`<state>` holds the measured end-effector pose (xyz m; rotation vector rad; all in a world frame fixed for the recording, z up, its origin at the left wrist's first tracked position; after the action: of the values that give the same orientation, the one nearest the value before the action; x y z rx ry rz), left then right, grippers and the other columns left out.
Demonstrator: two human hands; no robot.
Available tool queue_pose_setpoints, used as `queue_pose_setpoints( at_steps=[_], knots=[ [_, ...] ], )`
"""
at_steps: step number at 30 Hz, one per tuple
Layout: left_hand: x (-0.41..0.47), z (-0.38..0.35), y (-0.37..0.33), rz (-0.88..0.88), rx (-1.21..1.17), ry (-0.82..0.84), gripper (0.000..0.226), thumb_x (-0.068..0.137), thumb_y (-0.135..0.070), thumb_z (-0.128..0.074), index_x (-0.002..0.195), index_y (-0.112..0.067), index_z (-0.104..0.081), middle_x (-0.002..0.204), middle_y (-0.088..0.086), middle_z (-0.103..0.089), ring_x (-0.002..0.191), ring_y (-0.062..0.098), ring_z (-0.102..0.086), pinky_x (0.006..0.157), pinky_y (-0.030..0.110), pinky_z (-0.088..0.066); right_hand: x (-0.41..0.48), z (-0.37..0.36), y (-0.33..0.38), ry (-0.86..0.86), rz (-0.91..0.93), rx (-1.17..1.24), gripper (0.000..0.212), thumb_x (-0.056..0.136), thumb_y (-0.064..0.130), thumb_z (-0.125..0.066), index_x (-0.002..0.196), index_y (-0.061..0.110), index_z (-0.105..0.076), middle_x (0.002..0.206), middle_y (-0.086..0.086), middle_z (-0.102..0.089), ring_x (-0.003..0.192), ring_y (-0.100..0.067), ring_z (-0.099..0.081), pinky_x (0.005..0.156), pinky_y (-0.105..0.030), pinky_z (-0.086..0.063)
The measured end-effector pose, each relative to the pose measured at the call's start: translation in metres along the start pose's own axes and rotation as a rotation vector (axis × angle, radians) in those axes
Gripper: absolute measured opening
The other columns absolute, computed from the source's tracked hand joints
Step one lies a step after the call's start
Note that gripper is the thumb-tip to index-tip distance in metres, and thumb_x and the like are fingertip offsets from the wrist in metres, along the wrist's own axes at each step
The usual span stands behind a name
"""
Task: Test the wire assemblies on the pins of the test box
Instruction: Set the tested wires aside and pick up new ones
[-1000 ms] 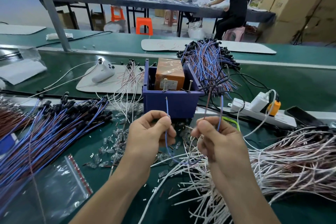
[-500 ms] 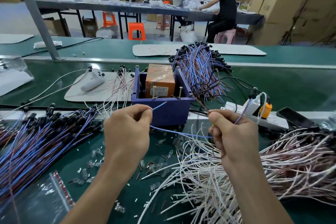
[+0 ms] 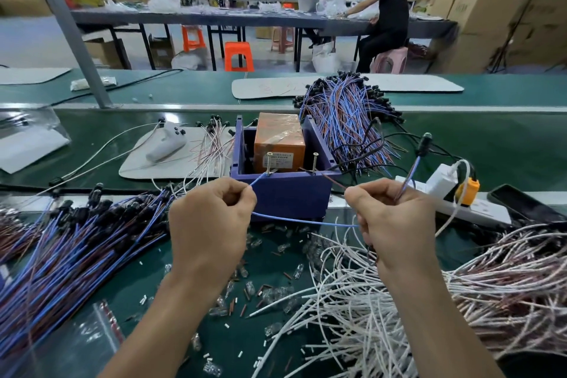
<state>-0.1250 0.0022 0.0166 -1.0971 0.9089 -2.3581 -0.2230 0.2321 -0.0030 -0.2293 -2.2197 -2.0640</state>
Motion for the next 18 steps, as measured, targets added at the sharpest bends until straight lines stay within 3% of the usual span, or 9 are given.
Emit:
queue_pose_setpoints(
  at_steps=[6, 18],
  knots=[
    [0.006, -0.005, -0.001, -0.044, -0.003, 0.025, 0.015, 0.085, -0.021, -0.08, 0.071, -0.025, -0.078, 0.053, -0.015, -0.065, 0.058, 0.011, -0.063, 0.061, 0.021, -0.047, 0.003, -0.001, 0.0, 0.078, -0.013, 0.084, 0.03, 0.085, -0.006, -0.071, 0.063, 0.014, -0.072, 0.052, -0.01, -0.059, 0.037, -0.02, -0.046, 0.038, -0.027, -0.04],
    [0.018, -0.008, 0.002, -0.048, 0.033, 0.049, 0.014, 0.087, -0.022, -0.077, 0.074, -0.027, -0.078, 0.054, -0.016, -0.064, 0.054, 0.005, -0.061, 0.063, 0.013, -0.042, 0.006, -0.001, -0.001, 0.121, -0.02, 0.105, 0.029, 0.087, -0.01, -0.068, 0.066, 0.009, -0.074, 0.055, -0.015, -0.061, 0.039, -0.023, -0.051, 0.041, -0.029, -0.049]
  ],
)
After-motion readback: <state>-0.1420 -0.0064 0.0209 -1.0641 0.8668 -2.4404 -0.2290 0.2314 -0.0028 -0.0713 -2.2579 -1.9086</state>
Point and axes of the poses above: each hand's wrist, its own x-axis towards the middle knuckle, its own z-axis out of the back of the hand, y = z × x, the point moved 6 cm from there along x, towards the middle knuckle
